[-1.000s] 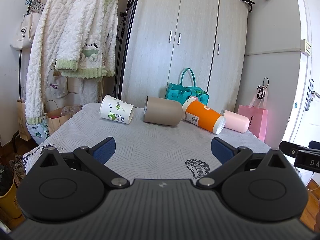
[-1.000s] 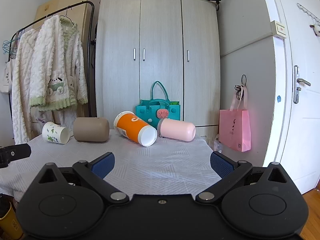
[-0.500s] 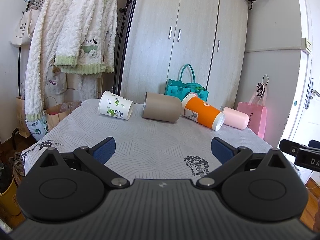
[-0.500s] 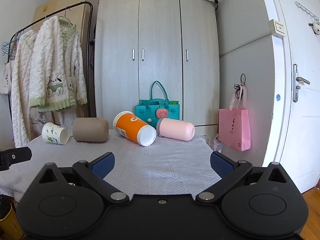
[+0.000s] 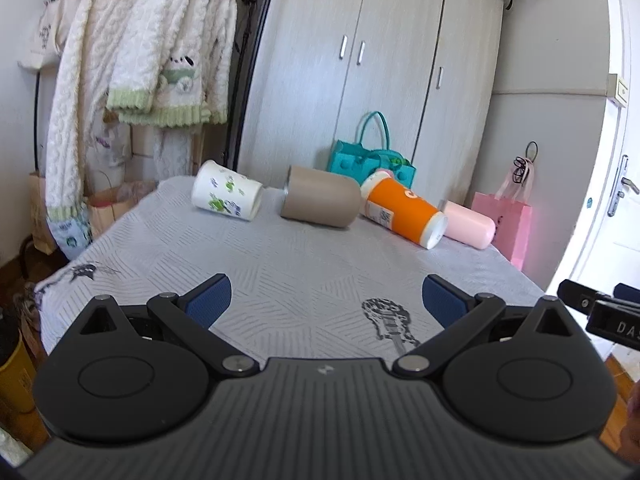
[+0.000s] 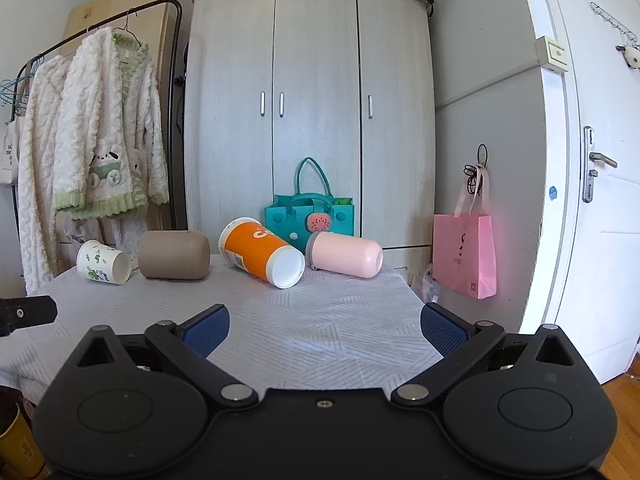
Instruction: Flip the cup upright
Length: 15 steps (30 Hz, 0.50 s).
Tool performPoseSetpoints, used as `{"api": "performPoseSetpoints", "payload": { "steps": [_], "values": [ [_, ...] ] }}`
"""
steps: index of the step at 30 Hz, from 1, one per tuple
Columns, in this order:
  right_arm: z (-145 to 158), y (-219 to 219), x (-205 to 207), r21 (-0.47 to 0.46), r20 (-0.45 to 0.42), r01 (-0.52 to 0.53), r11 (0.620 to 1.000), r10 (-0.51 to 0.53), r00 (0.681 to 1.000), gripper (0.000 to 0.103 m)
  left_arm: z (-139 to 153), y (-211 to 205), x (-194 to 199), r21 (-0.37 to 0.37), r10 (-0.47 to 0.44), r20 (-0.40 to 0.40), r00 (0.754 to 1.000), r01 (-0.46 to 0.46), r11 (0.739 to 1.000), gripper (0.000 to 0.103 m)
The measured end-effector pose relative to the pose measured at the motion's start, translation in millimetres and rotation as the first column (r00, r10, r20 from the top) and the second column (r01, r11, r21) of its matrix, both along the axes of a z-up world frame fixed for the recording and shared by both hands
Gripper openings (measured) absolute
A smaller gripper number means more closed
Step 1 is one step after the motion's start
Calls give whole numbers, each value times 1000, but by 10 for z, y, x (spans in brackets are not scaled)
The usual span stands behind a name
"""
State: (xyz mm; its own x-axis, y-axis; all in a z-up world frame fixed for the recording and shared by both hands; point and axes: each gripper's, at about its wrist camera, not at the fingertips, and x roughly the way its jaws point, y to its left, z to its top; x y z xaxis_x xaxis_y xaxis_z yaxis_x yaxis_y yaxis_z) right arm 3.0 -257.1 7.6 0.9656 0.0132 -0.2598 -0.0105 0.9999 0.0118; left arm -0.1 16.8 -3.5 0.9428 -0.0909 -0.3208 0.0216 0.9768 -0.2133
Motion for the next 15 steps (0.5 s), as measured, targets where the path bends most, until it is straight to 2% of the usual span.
{"api": "performPoseSetpoints", "payload": {
  "steps": [4,10,15],
  "values": [
    [43,-65,61,-22,-38,-48,999,47,998,103,90,-64,121,-3,-36,-56,998,36,999,103],
    [173,-233,248,-33,-110,-156,987,152,982,103,312,-259,377,32,-117,-119,986,121,992,103],
    [356,-402,419,-70,-139,-273,959,261,955,103,533,-471,611,51,-188,-116,975,195,979,103]
  ]
}}
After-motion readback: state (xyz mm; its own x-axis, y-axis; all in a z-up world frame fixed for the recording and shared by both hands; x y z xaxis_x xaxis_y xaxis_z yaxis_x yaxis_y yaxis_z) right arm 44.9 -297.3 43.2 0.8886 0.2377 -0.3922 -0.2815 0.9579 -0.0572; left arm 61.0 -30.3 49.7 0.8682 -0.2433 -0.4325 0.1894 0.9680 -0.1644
